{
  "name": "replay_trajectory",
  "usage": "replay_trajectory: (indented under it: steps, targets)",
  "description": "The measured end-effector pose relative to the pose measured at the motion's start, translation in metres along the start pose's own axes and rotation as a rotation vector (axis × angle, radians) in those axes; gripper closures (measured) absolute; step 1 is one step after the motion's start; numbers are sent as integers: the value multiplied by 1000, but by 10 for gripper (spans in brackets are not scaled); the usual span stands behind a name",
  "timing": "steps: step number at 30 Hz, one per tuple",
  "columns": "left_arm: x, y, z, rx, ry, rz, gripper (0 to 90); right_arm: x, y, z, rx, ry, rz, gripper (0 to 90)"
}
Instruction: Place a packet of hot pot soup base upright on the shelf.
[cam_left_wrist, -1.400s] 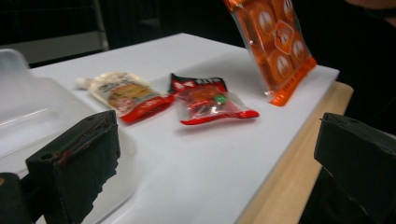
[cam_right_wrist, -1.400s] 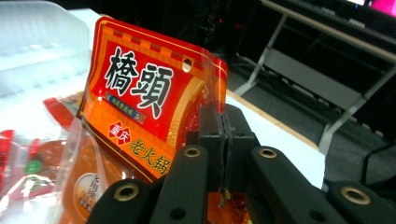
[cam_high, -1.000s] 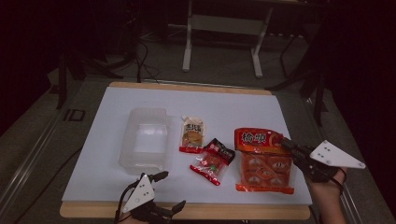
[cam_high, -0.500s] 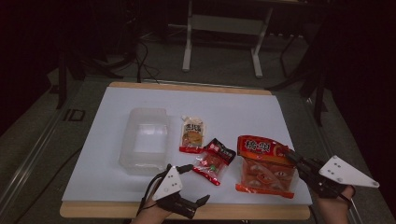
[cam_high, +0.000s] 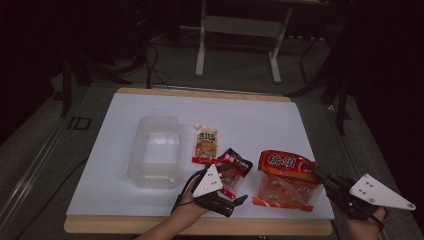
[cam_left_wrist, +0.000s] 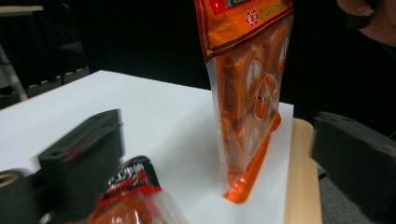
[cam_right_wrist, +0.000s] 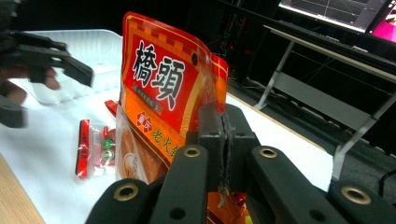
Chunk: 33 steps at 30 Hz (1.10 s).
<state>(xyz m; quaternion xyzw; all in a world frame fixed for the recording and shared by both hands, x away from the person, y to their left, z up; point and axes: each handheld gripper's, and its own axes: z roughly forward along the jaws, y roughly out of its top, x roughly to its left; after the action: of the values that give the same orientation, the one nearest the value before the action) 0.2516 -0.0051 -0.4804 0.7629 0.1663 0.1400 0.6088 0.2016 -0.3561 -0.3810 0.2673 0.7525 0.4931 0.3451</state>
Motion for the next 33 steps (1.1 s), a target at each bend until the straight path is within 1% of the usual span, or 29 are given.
replay_trajectory:
  steps: [1, 2, 3, 4, 5, 6, 7, 8, 9, 12, 13, 14, 15, 16, 17, 19, 20, 23, 25, 26, 27, 28, 29, 30, 31, 33]
  targets:
    - [2, 0, 5, 10, -5, -11, 43, 0, 0, 0, 0, -1, -2, 883]
    - [4, 0, 9, 28, -11, -32, 43, 1, 0, 0, 0, -2, -3, 882]
    - [6, 0, 13, 42, -26, -62, 42, 1, 0, -1, 0, -3, -4, 882]
    - [8, 1, 17, 45, -38, -81, 40, 1, 0, -1, -1, -2, -6, 882]
    - [9, 2, 21, 54, -43, -92, 40, 1, 0, -1, -2, -1, -6, 882]
    - [10, 3, 25, 64, -53, -95, 38, 2, 0, -2, -2, -1, -6, 883]
    - [11, 4, 29, 68, -55, -89, 27, 2, 0, -2, -1, -1, -7, 882]
    - [11, 6, 32, 71, -62, -67, 24, 2, 0, -2, -1, 1, -8, 882]
    - [11, 7, 36, 73, -80, -48, 24, 2, 1, -2, 0, 0, -10, 882]
    - [13, 11, 46, 72, -133, -35, 23, 3, 1, -3, -2, 1, -15, 882]
    - [13, 12, 50, 74, -131, -26, 23, 3, 1, -3, -4, 2, -15, 882]
    - [14, 13, 54, 78, -141, -19, 23, 4, 1, -3, -3, 1, -18, 882]
    - [15, 14, 59, 83, -163, -15, 23, 4, 1, -3, -2, 3, -18, 881]
    - [15, 15, 63, 83, -169, -9, 23, 4, 1, -3, -3, 5, -16, 881]
    - [16, 15, 65, 83, -171, -10, 23, 4, 1, -3, -4, 5, -17, 882]
    - [17, 15, 73, 75, -176, -30, 23, 3, 1, -3, -4, 7, -16, 881]
    - [17, 15, 76, 77, -174, -26, 23, 3, 1, -3, -5, 10, -14, 881]
    - [17, 14, 83, 65, -194, -41, 31, 3, 1, -4, -5, 15, -15, 881]
    - [15, 13, 88, 56, -218, -45, 40, 4, 2, -4, -5, 19, -21, 881]
    - [15, 13, 89, 53, -219, -35, 67, 5, 3, -4, -3, 21, -26, 881]
    - [14, 13, 91, 52, -228, -34, 79, 5, 3, -4, -5, 21, -29, 881]
    - [14, 12, 92, 51, -234, -36, 113, 5, 4, -4, -4, 21, -34, 881]
    - [14, 12, 93, 48, -246, -37, 166, 6, 4, -4, -3, 22, -34, 881]
    - [14, 12, 94, 44, -263, -45, 193, 5, 4, -3, -3, 24, -37, 881]
    - [14, 12, 94, 40, -277, -50, 244, 5, 4, -3, -4, 24, -38, 881]
    - [13, 12, 94, 25, -301, -50, 322, 6, 5, -3, -4, 25, -38, 881]
